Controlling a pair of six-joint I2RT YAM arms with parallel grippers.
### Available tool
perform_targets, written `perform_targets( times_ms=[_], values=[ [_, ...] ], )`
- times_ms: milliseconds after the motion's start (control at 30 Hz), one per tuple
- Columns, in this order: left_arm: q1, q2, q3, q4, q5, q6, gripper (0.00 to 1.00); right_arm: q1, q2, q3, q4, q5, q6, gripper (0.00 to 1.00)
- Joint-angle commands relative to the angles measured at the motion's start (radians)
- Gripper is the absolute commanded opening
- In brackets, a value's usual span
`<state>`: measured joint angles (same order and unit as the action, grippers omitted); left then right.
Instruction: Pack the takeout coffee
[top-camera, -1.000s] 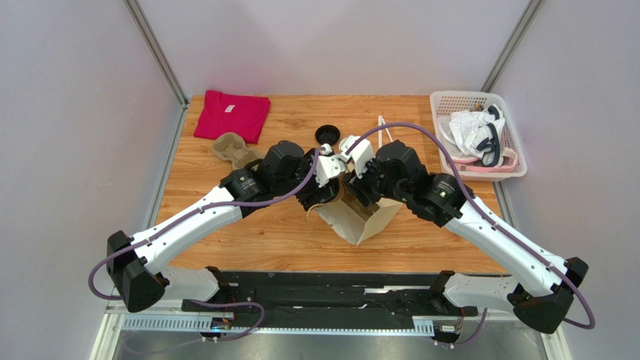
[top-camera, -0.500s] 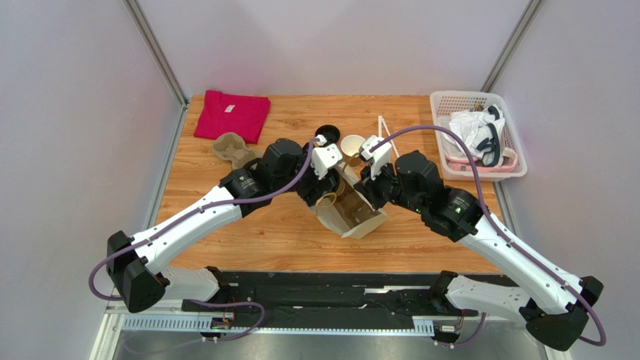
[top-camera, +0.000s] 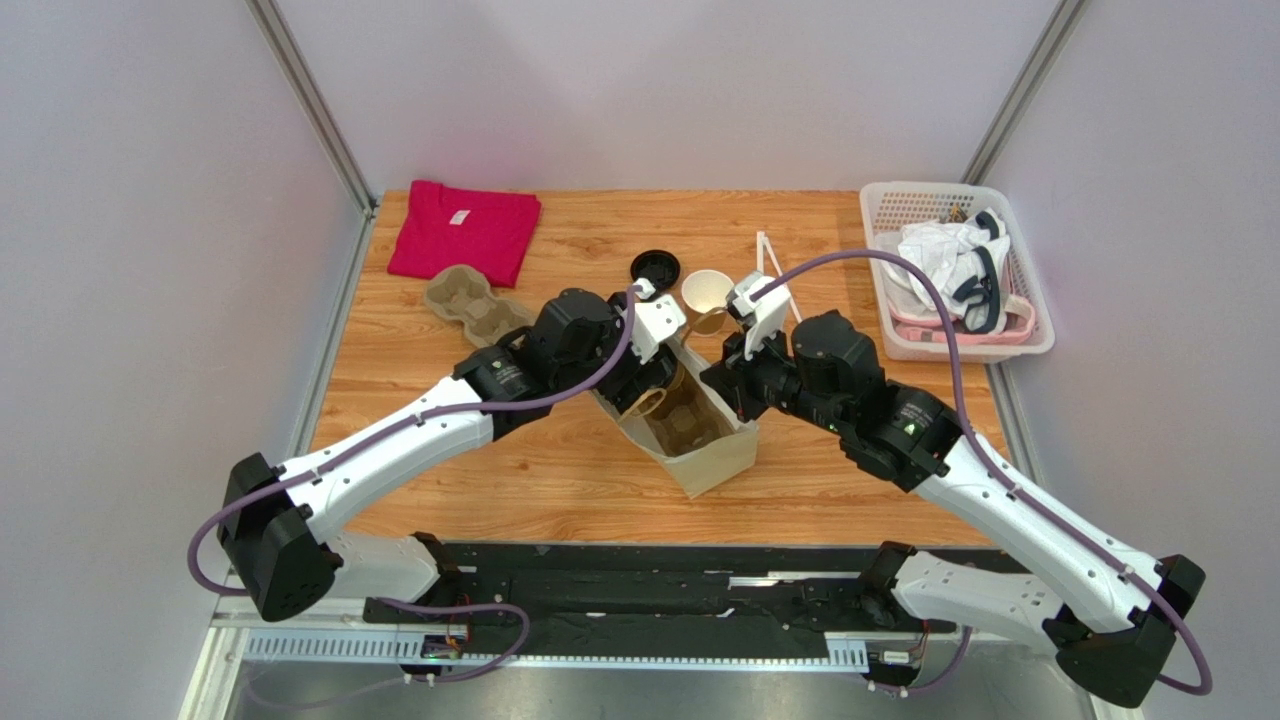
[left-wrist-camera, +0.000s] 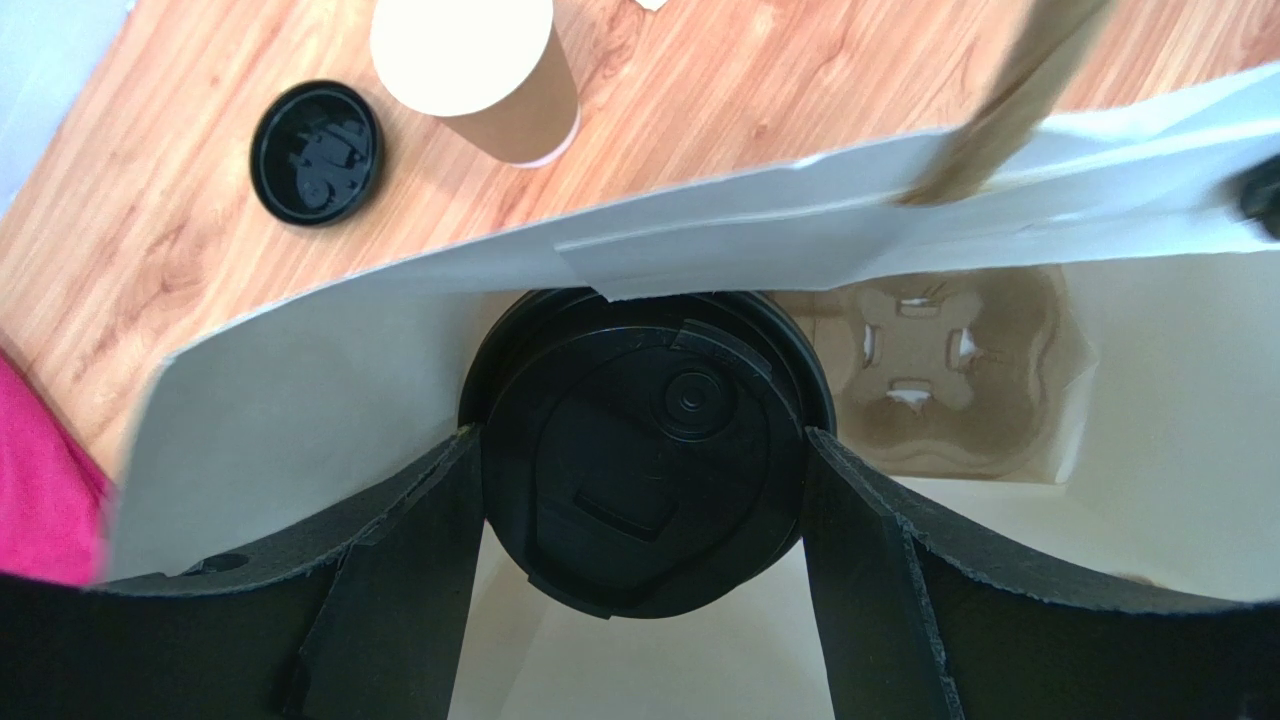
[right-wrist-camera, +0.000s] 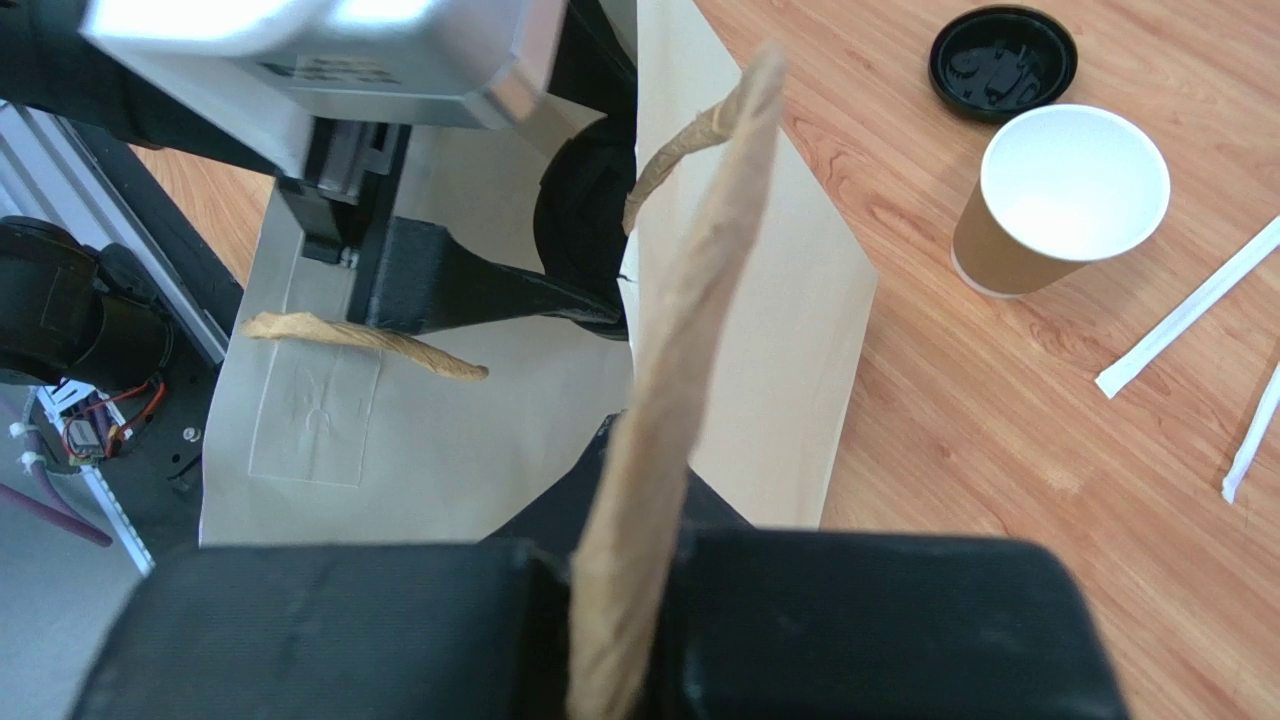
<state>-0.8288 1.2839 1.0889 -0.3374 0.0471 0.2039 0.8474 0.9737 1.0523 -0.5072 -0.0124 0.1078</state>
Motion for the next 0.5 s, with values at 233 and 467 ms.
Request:
perform_targets(
  times_ms=[233,467],
  values=[
    [0.002,0.06,-0.063,0.093,0.028,0.072,0.04,-0.001,-0.118,-0.133,0.136,0.113,-0.175,0.0],
    [0.002,0.098,-0.021,0.09,0.065,0.094,0.03,-0.002,-0.063,-0.089,0.056,0.109,-0.223,0.13]
  ],
)
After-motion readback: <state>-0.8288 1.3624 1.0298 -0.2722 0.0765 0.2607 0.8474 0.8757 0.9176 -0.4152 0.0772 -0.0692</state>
